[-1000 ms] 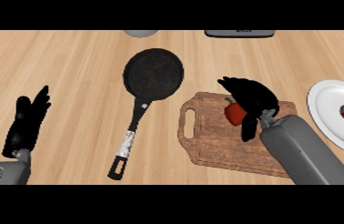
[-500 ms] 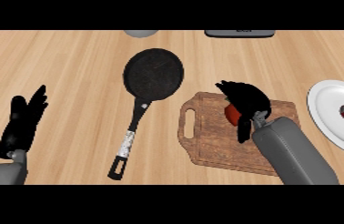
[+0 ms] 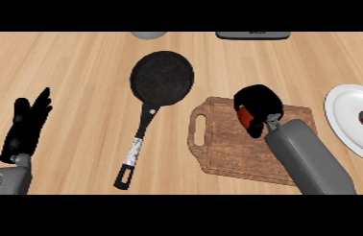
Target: Pick the bell pepper from the cutting board and place it in the pan
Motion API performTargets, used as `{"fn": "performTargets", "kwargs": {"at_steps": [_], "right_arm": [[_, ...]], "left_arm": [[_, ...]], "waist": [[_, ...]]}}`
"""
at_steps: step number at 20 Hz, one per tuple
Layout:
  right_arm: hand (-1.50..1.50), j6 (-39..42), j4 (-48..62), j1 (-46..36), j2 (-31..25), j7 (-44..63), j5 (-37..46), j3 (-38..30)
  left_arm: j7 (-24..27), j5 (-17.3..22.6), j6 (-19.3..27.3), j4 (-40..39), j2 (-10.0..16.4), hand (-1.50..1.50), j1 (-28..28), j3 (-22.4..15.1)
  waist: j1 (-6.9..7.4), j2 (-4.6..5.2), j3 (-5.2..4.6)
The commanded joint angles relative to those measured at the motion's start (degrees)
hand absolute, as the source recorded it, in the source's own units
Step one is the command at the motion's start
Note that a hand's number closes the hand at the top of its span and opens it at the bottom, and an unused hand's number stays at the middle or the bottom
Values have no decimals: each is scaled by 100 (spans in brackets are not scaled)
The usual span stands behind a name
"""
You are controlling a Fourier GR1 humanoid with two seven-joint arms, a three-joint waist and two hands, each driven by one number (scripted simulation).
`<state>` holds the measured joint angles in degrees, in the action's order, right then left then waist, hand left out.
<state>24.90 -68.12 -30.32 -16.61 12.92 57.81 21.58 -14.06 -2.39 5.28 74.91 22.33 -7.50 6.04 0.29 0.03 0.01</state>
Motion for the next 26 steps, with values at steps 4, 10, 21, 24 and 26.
{"fn": "performTargets", "kwargs": {"at_steps": [4, 10, 21, 24, 26], "right_arm": [[150, -304, -133, 266, 7, -464, 487, -233], [150, -490, 290, 178, -443, -1158, 143, -1045], [150, -2013, -996, 350, -319, -2135, -591, -1942], [150, -2069, -1004, 284, -179, -2449, -865, -2060], [150, -1881, -1395, 298, 43, -2202, -864, -1904]], "left_arm": [[139, -201, -154, -55, -144, 0, 82, 101], [223, -330, -31, -257, -239, 0, -115, 171], [219, -274, -158, 24, -276, 0, 273, 211], [-134, -244, -234, 345, -90, 0, 173, 295], [13, -190, -352, 73, -32, 0, 28, 407]], "waist": [[-19, -4, -1], [-26, 6, 0], [-87, -48, 2], [-7, -20, 4], [-32, -15, -1]]}}
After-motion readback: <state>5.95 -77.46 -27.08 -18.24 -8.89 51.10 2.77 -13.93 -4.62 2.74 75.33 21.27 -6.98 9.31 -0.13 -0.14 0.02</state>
